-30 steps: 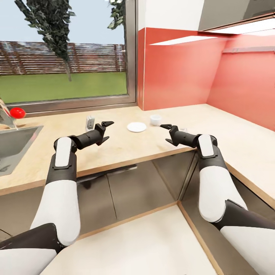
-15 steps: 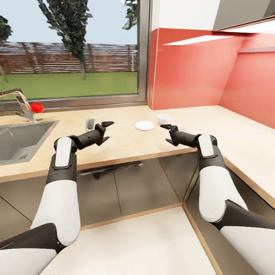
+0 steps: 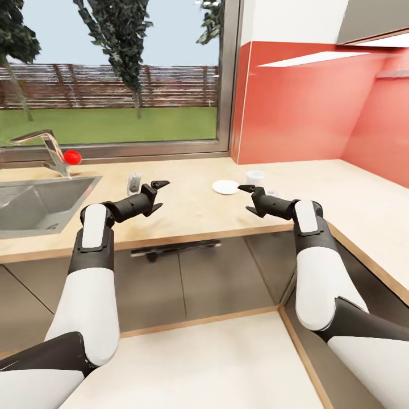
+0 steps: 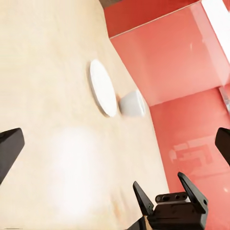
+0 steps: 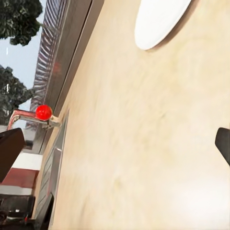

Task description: Set up a coffee station on the kitchen countertop: keep the coffee maker on the countertop, move the bottle of coffee from the kitchen shelf to the counter next to the coffee maker, place a paper coffee filter on top of the coffee maker, put the saucer next to the coffee maker with the coffee cup on the saucer, and place the electric kettle next to the coffee maker.

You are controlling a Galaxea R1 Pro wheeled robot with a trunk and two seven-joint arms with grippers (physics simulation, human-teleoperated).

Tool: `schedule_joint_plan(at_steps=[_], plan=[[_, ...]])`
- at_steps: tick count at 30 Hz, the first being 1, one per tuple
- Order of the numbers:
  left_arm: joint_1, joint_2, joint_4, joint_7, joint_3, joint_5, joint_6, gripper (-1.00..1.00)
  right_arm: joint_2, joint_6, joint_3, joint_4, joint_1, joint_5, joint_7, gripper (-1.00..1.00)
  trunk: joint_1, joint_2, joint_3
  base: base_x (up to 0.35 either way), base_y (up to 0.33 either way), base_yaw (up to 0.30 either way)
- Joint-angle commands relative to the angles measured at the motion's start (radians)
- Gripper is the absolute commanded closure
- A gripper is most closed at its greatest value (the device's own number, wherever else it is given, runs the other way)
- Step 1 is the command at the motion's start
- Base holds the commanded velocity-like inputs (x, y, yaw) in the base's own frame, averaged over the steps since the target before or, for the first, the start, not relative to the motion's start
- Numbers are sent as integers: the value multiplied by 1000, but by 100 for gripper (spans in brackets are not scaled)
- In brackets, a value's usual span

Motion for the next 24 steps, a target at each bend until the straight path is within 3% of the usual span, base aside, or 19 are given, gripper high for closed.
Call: schedule_joint_plan(at_steps=[1,6,24], plan=[[-1,-1,-1,10,3,11,5,-100,1,5,-6,-1,-1,10,9,-100,0,-1,-1,0,-121,245],[-1,-1,-1,10,3,11,6,-100,1,6,-6,-1,-1,10,9,-100,0,-1,-1,86,-72,145],[-1,-1,-2,11,2,11,6,-100,1,5,-8,-4,-1,10,10,-100,0,-1,-1,151,-25,7]])
